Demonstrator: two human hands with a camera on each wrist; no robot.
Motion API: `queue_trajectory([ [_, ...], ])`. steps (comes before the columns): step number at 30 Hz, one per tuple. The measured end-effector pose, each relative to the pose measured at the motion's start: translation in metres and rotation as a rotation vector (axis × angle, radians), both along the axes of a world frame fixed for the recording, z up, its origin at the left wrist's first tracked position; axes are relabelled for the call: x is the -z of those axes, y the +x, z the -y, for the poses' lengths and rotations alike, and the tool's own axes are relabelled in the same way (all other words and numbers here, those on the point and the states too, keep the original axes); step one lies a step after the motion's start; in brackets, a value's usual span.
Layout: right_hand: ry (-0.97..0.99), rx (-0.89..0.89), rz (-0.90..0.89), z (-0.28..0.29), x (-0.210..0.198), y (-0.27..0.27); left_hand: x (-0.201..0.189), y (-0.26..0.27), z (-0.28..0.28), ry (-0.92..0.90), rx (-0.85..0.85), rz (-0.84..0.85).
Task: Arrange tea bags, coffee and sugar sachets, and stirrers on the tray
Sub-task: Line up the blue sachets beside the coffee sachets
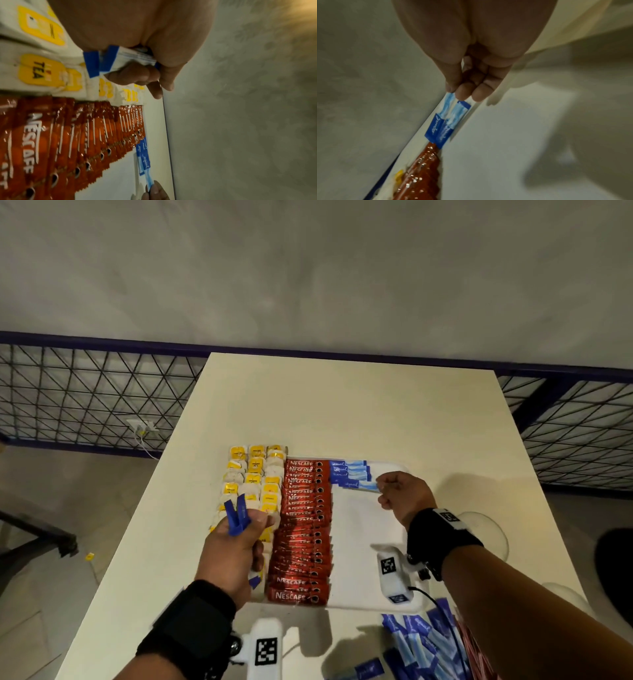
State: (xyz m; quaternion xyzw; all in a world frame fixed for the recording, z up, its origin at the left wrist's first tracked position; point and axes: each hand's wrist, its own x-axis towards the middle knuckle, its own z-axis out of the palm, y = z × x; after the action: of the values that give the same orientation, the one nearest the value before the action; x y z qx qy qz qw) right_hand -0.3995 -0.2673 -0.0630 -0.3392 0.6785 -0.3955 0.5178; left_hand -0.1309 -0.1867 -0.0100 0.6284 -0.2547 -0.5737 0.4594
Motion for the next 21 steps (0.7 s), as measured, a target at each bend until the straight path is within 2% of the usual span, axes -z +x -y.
queue_trajectory([
  [6,0.062,-0.064,-0.123,0.012,0.018,0.006,0.007,0.019,-0.001,0.018,-0.024,0.024],
  [16,0.058,-0.129,-0.455,0.022,0.02,0.009,0.012,0.016,0.003,0.018,-0.006,0.026],
  [21,0.061,-0.129,-0.477,0.026,0.023,0.012,0.016,0.018,0.003,0.026,0.0,0.03],
])
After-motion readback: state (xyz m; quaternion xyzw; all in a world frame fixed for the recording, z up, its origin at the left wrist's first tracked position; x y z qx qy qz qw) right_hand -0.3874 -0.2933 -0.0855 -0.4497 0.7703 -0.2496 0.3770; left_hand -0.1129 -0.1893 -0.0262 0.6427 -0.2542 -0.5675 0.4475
